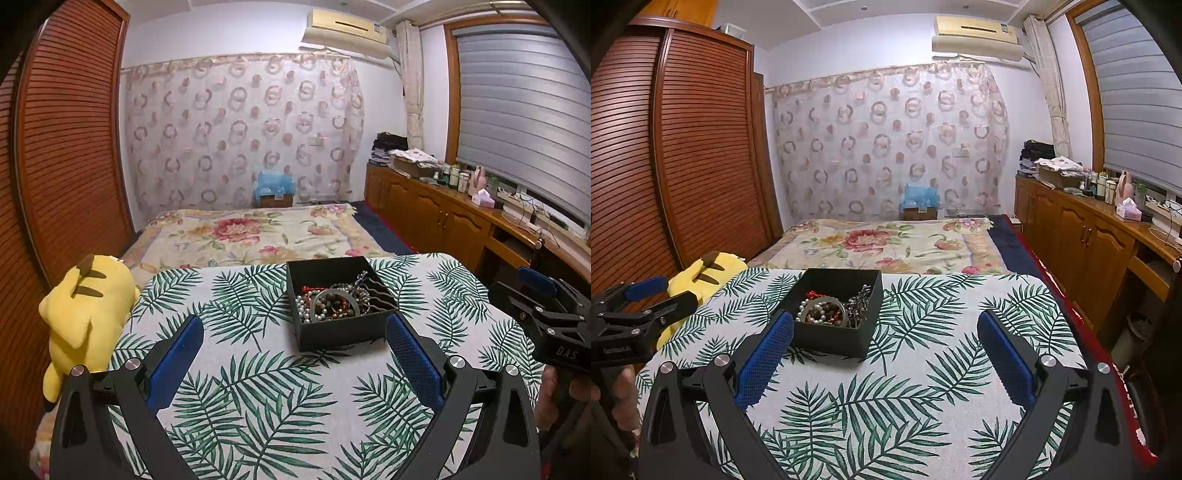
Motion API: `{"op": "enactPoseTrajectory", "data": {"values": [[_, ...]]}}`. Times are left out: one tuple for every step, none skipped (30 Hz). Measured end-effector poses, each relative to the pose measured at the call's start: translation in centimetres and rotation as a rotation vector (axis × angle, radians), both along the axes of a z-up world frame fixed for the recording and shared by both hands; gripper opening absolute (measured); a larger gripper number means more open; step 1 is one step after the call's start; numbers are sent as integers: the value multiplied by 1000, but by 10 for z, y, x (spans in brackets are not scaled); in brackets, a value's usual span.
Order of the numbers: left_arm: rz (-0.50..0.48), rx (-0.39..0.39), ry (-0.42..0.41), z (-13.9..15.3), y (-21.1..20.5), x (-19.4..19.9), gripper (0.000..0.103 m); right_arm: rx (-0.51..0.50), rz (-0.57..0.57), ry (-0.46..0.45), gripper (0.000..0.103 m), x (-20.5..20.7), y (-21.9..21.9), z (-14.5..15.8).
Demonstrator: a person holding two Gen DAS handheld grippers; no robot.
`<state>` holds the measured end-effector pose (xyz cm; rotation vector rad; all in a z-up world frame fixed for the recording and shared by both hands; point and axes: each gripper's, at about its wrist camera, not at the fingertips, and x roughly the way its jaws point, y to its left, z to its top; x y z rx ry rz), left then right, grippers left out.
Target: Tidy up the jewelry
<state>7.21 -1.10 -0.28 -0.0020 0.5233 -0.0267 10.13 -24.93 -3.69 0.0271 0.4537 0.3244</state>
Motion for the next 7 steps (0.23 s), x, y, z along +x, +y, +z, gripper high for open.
{"op": "enactPoseTrajectory", "data": {"values": [[0,0,0,0,0,0,95,-1,0,0,101,0,0,0],[0,-1,0,1,-1,-1,95,-1,0,-1,100,0,0,0],[0,-2,-1,1,-2,-1,95,-1,0,0,100,0,0,0],[0,0,-1,1,-1,-1,95,0,0,0,100,0,0,0],[0,-1,-1,1,-2,-1,95,0,0,-1,100,0,0,0],[0,0,0,1,-2,0,95,-1,-1,-1,100,0,0,0],[-1,0,-1,0,-1,-1,95,0,-1,-2,100,0,0,-1]]}}
